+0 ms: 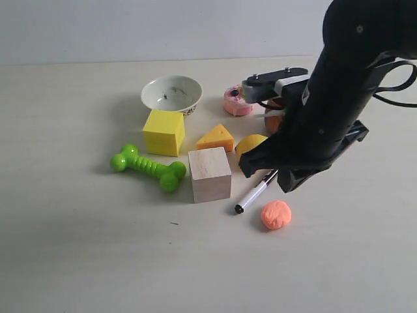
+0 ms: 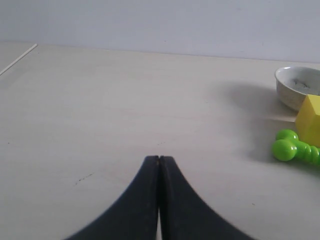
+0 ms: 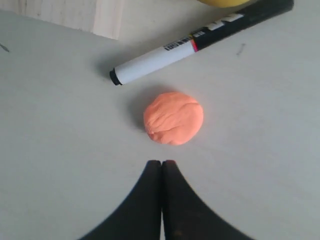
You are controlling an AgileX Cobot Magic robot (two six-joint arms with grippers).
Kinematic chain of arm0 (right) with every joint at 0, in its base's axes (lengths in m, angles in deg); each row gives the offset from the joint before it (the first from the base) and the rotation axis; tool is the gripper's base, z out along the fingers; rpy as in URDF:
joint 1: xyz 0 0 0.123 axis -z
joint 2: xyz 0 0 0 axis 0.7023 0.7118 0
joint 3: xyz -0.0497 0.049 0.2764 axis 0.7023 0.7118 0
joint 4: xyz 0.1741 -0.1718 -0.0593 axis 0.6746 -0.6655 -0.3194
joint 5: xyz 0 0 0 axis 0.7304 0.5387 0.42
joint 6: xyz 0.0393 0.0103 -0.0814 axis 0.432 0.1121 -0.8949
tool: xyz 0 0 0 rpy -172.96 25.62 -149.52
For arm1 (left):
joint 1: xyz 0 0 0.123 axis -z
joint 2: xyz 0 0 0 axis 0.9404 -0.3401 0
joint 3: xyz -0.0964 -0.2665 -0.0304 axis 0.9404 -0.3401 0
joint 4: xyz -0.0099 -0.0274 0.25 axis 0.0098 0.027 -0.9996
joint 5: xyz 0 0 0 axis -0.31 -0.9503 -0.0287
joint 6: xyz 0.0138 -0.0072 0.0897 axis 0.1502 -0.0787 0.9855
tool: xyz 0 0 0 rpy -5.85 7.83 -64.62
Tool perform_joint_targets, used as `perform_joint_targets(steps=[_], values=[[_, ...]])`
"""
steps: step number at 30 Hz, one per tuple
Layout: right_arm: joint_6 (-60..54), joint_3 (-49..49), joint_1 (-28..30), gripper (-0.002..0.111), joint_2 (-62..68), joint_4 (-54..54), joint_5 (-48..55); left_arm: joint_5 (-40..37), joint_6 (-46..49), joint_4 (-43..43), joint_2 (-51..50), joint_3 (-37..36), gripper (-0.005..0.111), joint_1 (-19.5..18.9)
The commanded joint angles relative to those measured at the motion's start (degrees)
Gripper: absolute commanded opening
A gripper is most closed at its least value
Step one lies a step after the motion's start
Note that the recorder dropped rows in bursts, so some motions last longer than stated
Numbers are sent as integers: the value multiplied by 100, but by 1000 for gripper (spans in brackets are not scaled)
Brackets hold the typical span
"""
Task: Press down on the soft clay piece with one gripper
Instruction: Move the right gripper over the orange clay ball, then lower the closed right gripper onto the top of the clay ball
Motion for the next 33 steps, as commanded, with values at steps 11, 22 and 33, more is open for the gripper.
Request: perform_joint_targets(steps=[11,22,33], values=[[-622,-36,-61,0,839,79,-243,48,21,32,33,-14,0,25],[-358,-36,-61,0,839,-155,-683,48,21,32,33,-14,0,25],[90,438,-61,0,839,-312,-1074,48,21,32,33,-14,0,25]])
